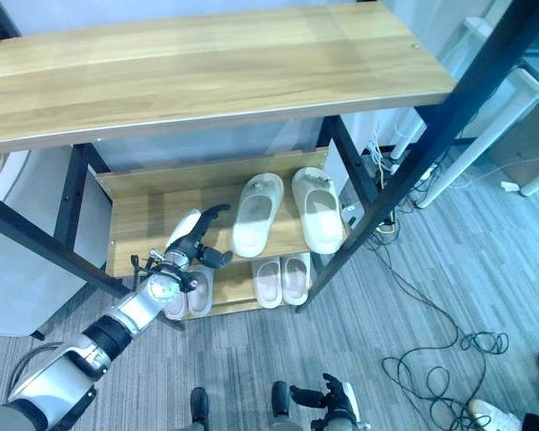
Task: Arrange the slippers neatly on the shoe rack.
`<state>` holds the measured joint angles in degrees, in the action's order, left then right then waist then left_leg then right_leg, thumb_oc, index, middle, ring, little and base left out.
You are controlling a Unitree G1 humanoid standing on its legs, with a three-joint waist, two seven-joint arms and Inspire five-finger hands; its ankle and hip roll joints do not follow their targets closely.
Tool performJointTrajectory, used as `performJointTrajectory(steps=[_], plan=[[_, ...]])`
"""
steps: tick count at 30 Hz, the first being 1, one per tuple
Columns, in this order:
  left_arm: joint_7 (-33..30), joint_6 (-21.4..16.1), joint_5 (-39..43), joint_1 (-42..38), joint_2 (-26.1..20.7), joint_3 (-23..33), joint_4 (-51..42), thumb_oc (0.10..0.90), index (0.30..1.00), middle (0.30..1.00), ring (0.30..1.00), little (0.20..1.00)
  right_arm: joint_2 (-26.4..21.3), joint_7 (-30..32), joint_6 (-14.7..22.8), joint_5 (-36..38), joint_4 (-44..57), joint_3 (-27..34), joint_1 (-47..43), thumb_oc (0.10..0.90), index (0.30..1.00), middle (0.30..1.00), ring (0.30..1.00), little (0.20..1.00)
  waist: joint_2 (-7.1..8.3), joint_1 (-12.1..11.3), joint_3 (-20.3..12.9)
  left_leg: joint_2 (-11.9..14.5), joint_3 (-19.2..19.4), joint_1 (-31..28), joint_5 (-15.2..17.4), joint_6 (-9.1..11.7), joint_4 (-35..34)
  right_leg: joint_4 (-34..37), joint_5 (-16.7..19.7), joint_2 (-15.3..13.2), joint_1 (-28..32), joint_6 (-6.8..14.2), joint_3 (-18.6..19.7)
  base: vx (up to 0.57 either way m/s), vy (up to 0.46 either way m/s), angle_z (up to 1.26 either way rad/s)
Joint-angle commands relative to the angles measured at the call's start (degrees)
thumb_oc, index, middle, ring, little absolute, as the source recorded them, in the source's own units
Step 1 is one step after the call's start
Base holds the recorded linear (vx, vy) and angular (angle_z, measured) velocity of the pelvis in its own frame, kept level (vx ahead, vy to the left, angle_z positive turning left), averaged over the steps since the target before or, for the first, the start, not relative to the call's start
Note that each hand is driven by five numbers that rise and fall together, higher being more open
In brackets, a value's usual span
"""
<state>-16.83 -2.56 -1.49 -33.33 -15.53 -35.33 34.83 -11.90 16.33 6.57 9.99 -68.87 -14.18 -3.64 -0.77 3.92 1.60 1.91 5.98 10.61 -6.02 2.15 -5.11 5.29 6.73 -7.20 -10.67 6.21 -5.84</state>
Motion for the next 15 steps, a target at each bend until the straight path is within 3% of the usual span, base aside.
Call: performJointTrajectory(steps=[1,15], plan=[[0.1,-5.0,2.1,-3.7,5.1,0.7,2.4,0.800,0.900,0.900,0.900,0.900,0.1,0.3,0.6,1.6,0.4,-0.7,0.5,0.800,0.900,0.900,0.900,0.900,1.14,-0.7,-1.7,-1.8,-2.0,-0.7,4.2,0.3,0.1,-0.3,-1.8,-0.9,-0.4,3.1,-2.3,0.00,0.000,0.00],[-0.1,-4.9,5.2,-4.6,13.7,-4.0,10.6,0.800,0.900,0.900,0.900,0.900,0.0,1.0,0.3,3.0,-0.9,-2.6,-1.2,0.800,0.900,0.900,0.900,0.900,0.78,0.7,-1.9,-1.7,-1.3,-1.1,4.5,0.4,0.1,-0.3,-1.6,-1.0,-0.6,3.0,-1.6,0.00,0.000,0.00]])
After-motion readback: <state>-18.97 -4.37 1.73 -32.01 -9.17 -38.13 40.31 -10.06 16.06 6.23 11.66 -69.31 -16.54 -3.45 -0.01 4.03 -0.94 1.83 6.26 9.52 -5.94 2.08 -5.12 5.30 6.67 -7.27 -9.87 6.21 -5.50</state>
